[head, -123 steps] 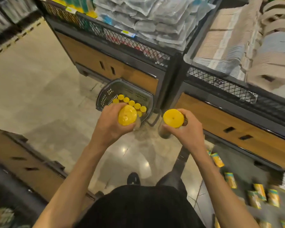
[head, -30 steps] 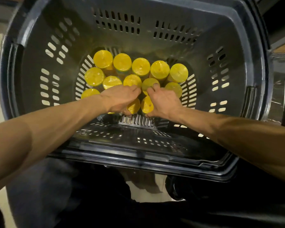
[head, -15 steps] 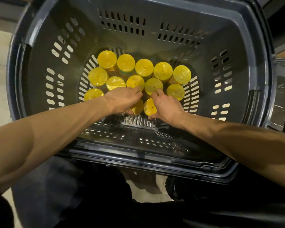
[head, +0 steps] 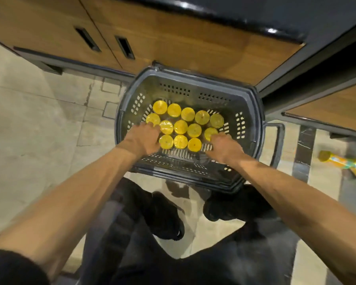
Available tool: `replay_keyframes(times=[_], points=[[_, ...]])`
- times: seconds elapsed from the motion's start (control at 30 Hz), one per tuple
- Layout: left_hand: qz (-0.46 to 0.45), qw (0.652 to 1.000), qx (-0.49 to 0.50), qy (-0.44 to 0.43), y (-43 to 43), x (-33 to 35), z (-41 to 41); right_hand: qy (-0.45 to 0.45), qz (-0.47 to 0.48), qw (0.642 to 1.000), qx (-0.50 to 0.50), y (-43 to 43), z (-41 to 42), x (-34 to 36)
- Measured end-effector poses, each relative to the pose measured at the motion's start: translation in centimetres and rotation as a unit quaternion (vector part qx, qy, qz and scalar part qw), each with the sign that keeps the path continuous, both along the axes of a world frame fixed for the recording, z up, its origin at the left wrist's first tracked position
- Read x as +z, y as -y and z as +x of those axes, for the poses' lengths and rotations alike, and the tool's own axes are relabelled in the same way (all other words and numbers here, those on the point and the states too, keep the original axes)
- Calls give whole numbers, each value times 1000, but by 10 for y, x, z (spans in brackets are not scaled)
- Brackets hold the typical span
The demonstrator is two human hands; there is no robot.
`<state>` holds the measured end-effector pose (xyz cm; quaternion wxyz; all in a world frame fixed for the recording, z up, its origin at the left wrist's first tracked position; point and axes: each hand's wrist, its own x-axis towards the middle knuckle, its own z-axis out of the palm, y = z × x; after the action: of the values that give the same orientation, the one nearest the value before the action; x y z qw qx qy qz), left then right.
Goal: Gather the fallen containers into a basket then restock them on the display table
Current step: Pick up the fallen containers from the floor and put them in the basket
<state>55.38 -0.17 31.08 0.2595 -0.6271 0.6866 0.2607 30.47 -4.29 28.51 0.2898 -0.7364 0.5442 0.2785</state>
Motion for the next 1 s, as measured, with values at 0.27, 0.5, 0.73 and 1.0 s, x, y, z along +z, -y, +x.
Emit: replay_keyframes(times=[0.27,0.5,0.73,1.0], points=[[-3,998,66,0,10,190,-26,9,-12,1000,-18,24,-26,199],[-93,990,101,-19,37,328,-100,62,-95,992,-53,53,-94,337],[-181,982,47,-41,61,382,-171,61,-151,983,-87,61,-180,397],[-172,979,-68,-88,59,407,-253,24,-189,961,-201,6,-261,429]])
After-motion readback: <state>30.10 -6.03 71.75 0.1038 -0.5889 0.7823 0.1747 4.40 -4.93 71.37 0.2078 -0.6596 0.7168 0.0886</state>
